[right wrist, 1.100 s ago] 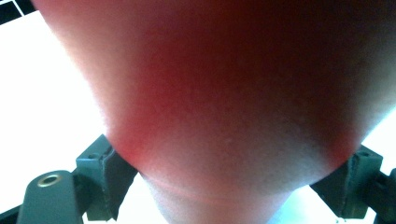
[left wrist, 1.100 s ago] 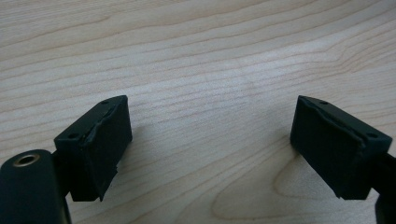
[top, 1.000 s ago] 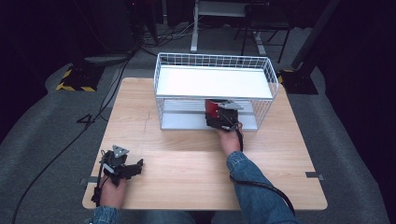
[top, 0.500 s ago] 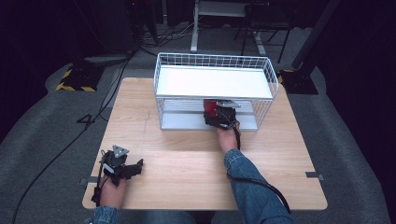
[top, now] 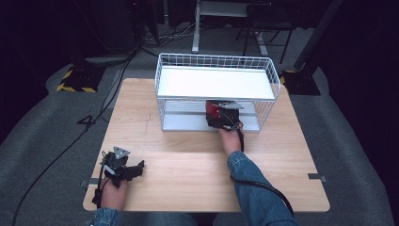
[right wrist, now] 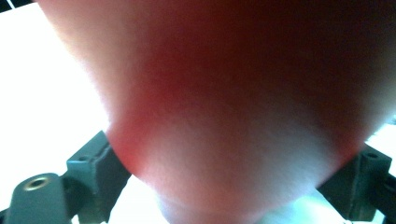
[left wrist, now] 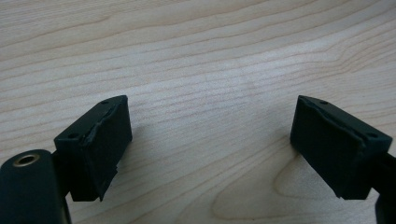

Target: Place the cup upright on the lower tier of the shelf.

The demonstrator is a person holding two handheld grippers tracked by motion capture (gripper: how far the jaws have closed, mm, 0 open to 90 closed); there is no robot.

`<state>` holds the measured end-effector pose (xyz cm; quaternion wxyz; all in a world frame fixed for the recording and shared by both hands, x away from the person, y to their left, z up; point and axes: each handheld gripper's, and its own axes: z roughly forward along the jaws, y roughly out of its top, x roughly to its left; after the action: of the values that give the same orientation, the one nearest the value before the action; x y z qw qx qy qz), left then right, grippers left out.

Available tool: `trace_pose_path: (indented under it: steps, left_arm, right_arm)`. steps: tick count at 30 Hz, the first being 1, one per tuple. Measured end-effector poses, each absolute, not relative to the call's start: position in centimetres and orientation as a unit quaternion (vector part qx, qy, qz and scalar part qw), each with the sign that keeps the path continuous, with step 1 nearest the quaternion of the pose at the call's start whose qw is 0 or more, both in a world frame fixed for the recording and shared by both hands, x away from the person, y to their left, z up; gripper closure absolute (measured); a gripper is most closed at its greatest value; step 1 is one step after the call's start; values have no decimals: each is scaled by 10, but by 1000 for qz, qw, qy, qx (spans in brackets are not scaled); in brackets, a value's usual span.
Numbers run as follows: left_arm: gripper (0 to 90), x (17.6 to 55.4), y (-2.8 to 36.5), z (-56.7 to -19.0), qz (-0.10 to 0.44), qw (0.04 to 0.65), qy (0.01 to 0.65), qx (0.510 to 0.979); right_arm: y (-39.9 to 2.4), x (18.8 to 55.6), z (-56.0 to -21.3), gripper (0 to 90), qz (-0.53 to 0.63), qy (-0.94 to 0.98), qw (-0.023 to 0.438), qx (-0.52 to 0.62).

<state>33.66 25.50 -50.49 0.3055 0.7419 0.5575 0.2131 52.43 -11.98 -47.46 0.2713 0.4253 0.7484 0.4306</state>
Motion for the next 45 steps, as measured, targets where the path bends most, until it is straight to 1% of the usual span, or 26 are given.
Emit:
trace_pose_path:
  steps: [2, 3, 6, 9, 12, 25, 28, 32, 45]
  left_arm:
    - [133, 337, 255, -505, 213, 306, 558, 742]
    - [133, 337, 255, -505, 213, 306, 558, 742]
    - [133, 337, 255, -505, 213, 306, 557, 742]
    - [133, 337, 254, -505, 213, 306, 558, 742]
    - [133, 338, 254, -505, 212, 306, 557, 742]
    - [133, 338, 254, -505, 212, 306, 557, 743]
    - [133, 338, 254, -505, 212, 306, 557, 743]
    - [134, 337, 254, -505, 212, 307, 558, 742]
    - [133, 337, 254, -505, 213, 305, 557, 742]
  right_arm:
    - [-123, 522, -473, 60, 427, 749, 277, 425]
    - [-125, 521, -473, 47, 430, 747, 276, 426]
    - [-131, 514, -471, 47, 436, 746, 258, 432]
    - [-134, 510, -470, 47, 438, 749, 258, 425]
    - [-141, 500, -465, 47, 442, 750, 247, 426]
    - [-169, 470, -447, 49, 452, 754, 234, 415]
    - [-185, 459, -439, 49, 454, 756, 238, 406]
    - [-195, 453, -435, 50, 454, 758, 239, 403]
    - [-248, 426, -423, 51, 468, 764, 204, 395]
